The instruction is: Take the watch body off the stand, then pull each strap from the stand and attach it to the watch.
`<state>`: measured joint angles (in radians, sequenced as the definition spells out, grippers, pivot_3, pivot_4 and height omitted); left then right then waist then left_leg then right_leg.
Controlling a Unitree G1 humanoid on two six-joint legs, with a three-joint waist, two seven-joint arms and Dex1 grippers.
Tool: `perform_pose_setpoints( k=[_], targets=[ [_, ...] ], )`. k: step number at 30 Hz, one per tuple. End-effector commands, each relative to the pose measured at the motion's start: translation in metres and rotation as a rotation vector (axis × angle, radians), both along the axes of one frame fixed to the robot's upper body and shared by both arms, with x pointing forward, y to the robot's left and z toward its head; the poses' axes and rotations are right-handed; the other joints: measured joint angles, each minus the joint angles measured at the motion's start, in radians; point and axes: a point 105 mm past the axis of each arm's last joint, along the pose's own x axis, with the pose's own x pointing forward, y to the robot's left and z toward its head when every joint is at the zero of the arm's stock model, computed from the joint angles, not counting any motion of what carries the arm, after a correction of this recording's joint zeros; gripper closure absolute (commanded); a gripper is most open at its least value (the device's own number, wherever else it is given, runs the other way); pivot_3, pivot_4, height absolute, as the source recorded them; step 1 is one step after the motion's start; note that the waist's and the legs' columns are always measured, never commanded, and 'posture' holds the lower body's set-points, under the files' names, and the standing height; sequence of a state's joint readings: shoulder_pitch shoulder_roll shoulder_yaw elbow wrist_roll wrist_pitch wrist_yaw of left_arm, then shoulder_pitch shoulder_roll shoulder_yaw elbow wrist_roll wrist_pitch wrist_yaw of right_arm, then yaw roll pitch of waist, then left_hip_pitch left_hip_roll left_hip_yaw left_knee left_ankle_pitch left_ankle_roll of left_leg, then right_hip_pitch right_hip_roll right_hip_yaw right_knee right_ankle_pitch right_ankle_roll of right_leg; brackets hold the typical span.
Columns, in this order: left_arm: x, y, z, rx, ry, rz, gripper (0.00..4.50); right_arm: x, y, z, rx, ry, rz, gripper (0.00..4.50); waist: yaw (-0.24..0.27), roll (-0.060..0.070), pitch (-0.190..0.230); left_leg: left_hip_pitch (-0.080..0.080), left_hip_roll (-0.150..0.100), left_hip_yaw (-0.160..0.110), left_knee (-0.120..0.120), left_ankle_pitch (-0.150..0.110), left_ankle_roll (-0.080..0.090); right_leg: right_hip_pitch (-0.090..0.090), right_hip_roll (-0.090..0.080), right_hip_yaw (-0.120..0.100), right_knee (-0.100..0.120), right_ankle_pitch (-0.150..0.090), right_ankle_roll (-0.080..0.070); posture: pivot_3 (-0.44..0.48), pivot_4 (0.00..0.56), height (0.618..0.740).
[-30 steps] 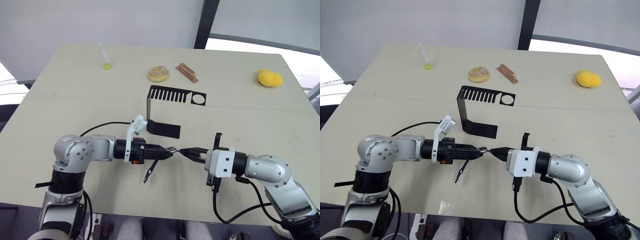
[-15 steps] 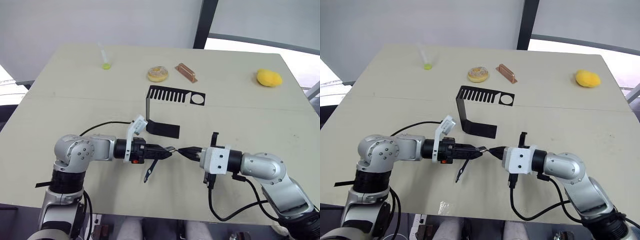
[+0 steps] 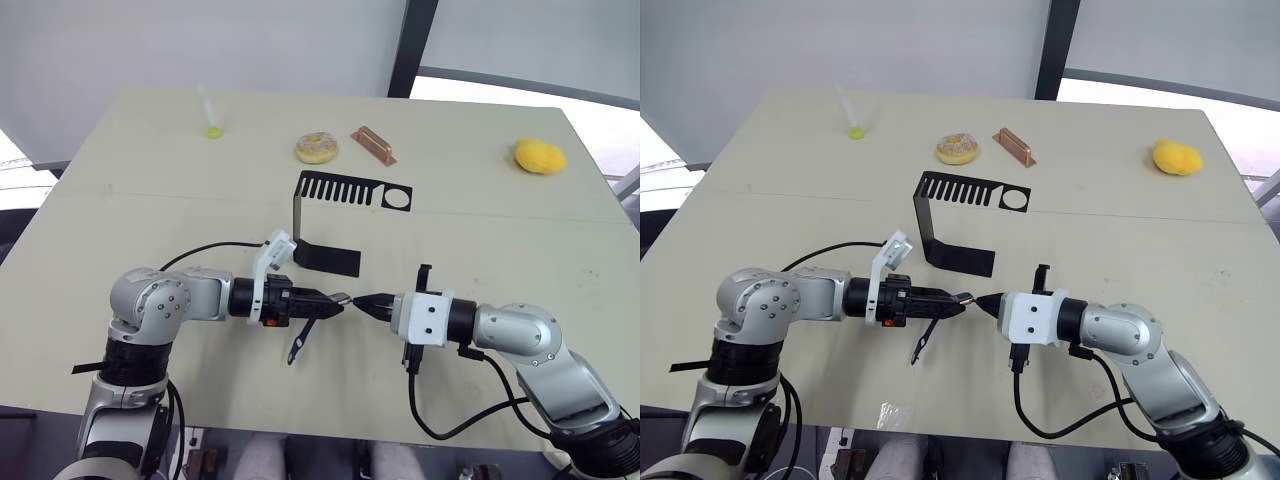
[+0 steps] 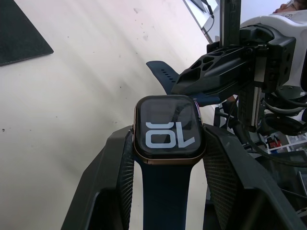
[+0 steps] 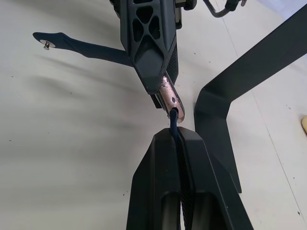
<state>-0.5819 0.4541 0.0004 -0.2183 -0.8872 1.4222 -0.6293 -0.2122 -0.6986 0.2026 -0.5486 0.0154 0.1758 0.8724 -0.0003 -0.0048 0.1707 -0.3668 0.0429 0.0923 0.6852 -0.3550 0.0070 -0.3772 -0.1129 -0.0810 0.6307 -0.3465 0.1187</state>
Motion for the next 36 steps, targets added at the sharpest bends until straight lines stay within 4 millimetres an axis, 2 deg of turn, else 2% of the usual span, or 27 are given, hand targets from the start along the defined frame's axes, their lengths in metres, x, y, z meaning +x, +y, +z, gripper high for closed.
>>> perform_pose_setpoints(
  k=[1, 36],
  targets=[
    [-0.0163, -0.0171, 0.0044, -0.023, -0.017, -0.115, 2.91, -0.0126, 0.0139, 0.0202, 0.048, -0.086, 0.084, 4.50, 0.000, 0.000, 0.000, 0.000, 0.000, 0.000, 0.000, 0.000, 0.000, 0.000, 0.000, 0.000, 0.000, 0.000, 0.000, 0.000, 0.150, 0.740],
    [-0.0191, -0.0200, 0.0043, -0.021, -0.052, -0.138, 2.91, -0.0047, 0.0125, 0.0142, 0.009, -0.087, 0.047, 4.50, 0.000, 0.000, 0.000, 0.000, 0.000, 0.000, 0.000, 0.000, 0.000, 0.000, 0.000, 0.000, 0.000, 0.000, 0.000, 0.000, 0.150, 0.740]
  ],
)
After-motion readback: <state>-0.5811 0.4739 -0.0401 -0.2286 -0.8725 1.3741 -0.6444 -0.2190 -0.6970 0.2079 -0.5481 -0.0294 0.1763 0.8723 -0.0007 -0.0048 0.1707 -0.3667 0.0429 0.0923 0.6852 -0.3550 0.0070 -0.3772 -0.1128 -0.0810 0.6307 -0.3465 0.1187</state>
